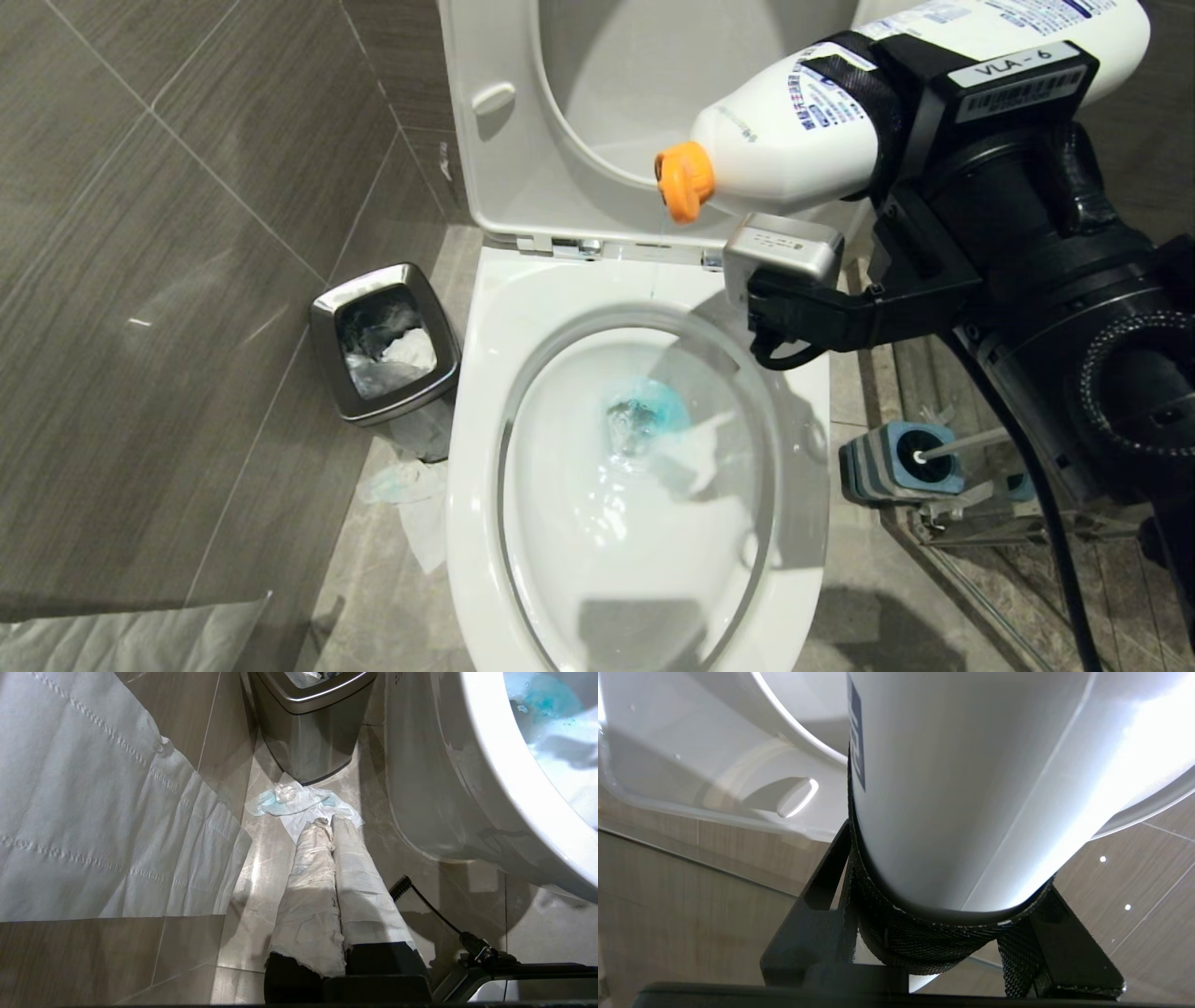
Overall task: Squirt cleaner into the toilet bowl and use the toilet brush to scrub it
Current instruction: Pour in the cleaning agent
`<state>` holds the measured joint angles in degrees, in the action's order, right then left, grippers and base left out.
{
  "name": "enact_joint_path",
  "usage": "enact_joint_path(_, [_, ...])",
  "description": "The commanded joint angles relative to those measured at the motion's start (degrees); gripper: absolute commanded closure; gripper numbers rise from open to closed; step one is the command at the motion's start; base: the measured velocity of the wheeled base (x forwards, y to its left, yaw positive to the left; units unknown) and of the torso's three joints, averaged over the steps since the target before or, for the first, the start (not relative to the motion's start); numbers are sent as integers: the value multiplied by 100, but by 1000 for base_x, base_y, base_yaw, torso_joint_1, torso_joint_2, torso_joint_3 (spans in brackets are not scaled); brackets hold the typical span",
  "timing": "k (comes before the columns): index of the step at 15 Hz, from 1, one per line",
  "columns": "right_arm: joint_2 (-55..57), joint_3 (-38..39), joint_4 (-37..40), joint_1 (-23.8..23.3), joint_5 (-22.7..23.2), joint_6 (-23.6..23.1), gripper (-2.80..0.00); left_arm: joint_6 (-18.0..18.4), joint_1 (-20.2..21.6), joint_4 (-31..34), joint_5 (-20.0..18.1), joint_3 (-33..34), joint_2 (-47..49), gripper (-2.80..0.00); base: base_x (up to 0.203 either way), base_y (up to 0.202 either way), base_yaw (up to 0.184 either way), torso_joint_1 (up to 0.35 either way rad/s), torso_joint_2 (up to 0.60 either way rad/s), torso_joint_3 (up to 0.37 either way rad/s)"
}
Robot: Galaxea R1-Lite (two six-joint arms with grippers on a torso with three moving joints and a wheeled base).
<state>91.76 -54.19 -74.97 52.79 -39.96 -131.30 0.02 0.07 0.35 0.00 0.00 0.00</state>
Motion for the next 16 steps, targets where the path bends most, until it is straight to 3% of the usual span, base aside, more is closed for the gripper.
enact_joint_path(1, [-18,-19,-67,54,-35,-48,0,-2,1,0,0,0,0,0,0,0,0,0,0,0])
enact_joint_path(6, [-78,117,-575,178,-492,426,0,-2,1,0,0,0,0,0,0,0,0,0,0,0])
enact_joint_path(12, [15,254,-676,722,-1406,1809,0,-2,1,0,0,0,0,0,0,0,0,0,0,0])
enact_joint_path(16, [412,182,-1267,858,-1739,2527,0,-2,1,0,0,0,0,0,0,0,0,0,0,0])
